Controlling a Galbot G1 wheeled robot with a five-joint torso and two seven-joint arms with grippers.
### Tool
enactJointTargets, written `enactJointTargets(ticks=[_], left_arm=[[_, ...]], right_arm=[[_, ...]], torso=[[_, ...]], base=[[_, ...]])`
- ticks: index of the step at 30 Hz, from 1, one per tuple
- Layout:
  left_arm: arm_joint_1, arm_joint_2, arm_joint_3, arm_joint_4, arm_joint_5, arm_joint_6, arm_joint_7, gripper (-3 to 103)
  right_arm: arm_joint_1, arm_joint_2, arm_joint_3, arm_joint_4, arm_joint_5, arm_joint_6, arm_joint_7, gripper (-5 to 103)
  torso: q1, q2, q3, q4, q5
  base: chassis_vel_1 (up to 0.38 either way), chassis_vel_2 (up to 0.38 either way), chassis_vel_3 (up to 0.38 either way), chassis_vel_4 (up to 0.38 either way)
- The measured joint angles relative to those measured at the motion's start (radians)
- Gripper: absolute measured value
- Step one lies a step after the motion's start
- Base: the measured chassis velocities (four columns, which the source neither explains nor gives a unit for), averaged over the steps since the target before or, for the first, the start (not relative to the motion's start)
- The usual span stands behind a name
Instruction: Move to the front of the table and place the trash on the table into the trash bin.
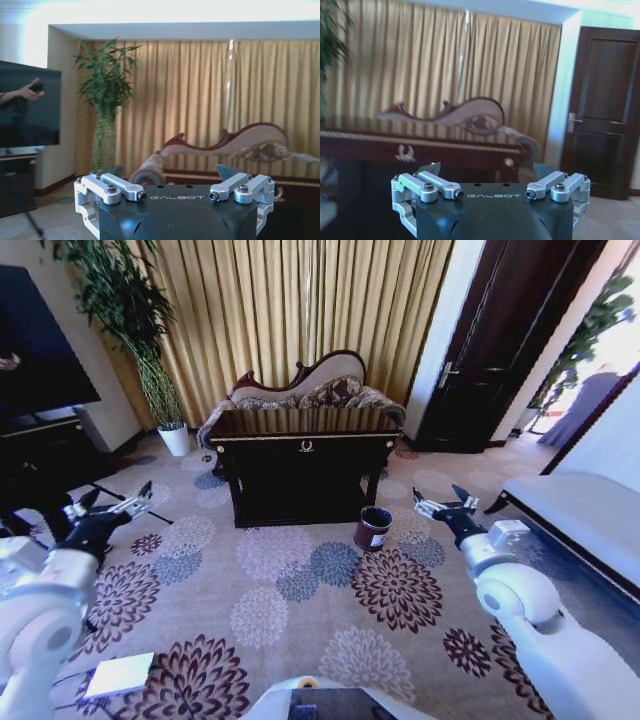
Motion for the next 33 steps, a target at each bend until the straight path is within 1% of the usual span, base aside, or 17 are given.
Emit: enactJointTargets(ticks=[2, 5, 6, 8, 9, 12, 13, 14, 16, 18, 19, 23, 27, 33], left_arm=[[0.04, -0.008, -0.017, -0.004, 0.017, -0.017, -0.013, 100], [0.059, -0.008, -0.029, -0.005, 0.017, -0.026, -0.02, 100], [0.074, -0.006, -0.039, -0.006, 0.016, -0.037, -0.025, 100], [0.081, 0.002, -0.043, -0.01, 0.006, -0.04, -0.029, 100], [0.081, 0.002, -0.043, -0.01, 0.006, -0.04, -0.029, 100], [0.073, 0.024, -0.04, -0.018, -0.031, -0.047, -0.029, 100], [0.066, 0.033, -0.034, -0.02, -0.049, -0.054, -0.029, 100], [0.066, 0.033, -0.034, -0.02, -0.049, -0.054, -0.029, 100], [0.044, 0.054, -0.015, -0.025, -0.093, -0.063, -0.028, 100], [0.04, 0.058, -0.01, -0.027, -0.1, -0.063, -0.027, 100], [0.034, 0.068, 0.003, -0.031, -0.109, -0.064, -0.024, 100], [0.035, 0.089, 0.006, -0.041, -0.126, -0.061, -0.02, 100], [0.041, 0.103, -0.01, -0.054, -0.141, -0.046, -0.028, 100], [0.038, 0.099, -0.007, -0.063, -0.142, -0.037, -0.043, 100]], right_arm=[[-0.009, -0.011, 0.004, -0.021, -0.03, -0.016, 0.025, 100], [-0.019, -0.018, 0.011, -0.021, -0.031, -0.03, 0.038, 100], [-0.031, -0.029, 0.021, -0.016, -0.019, -0.037, 0.053, 100], [-0.041, -0.046, 0.041, -0.006, 0.011, -0.04, 0.061, 100], [-0.041, -0.046, 0.041, -0.006, 0.011, -0.04, 0.061, 100], [-0.035, -0.07, 0.064, 0.008, 0.094, -0.032, 0.062, 100], [-0.028, -0.079, 0.07, 0.02, 0.148, -0.026, 0.061, 100], [-0.028, -0.079, 0.07, 0.02, 0.148, -0.026, 0.061, 100], [0.001, -0.09, 0.073, 0.047, 0.26, -0.019, 0.058, 100], [0.007, -0.09, 0.071, 0.05, 0.272, -0.018, 0.057, 100], [0.025, -0.086, 0.062, 0.06, 0.299, -0.009, 0.036, 100], [0.038, -0.07, 0.058, 0.078, 0.311, -0.003, -0.004, 100], [0.02, -0.071, 0.07, 0.098, 0.312, -0.003, -0.009, 100], [-0.004, -0.073, 0.098, 0.113, 0.306, -0.005, -0.009, 100]], torso=[[0.0, 0.0, 0.0, -0.0001, -0.0002], [0.0, 0.0, 0.0, -0.0004, -0.0001], [0.0, 0.0, 0.0, -0.0003, 0.0], [0.0, 0.0, 0.0, -0.0003, -0.0001], [0.0, 0.0, 0.0, -0.0003, -0.0001], [0.0, 0.0, 0.0, -0.0002, 0.0], [0.0, 0.0, 0.0, -0.0003, -0.0001], [0.0, 0.0, 0.0, -0.0003, -0.0001], [0.0, 0.0, 0.0, -0.0003, -0.0003], [0.0, 0.0, 0.0, -0.0002, -0.0003], [0.0, 0.0, 0.0, -0.0003, -0.0003], [0.0, 0.0, 0.0, -0.0002, -0.0002], [0.0, 0.0, 0.0, -0.0002, -0.0002], [0.0, 0.0, 0.0, -0.0003, -0.0003]], base=[[0.0, 0.0, 0.0, 0.0], [0.0, 0.0, 0.0, 0.0], [0.0, 0.0, 0.0, 0.0], [0.0, 0.0, 0.0, 0.0], [0.0, 0.0, 0.0, 0.0], [0.0, 0.0, 0.0, 0.0], [0.0, 0.0, 0.0, 0.0], [0.0, 0.0, 0.0, 0.0], [0.0, 0.0, 0.0, 0.0], [0.0, 0.0, 0.0, 0.0], [0.0, 0.0, 0.0, 0.0], [0.0, 0.0, 0.0, 0.0], [0.0, 0.0, 0.0, 0.0], [0.0, 0.0, 0.0, 0.0]])
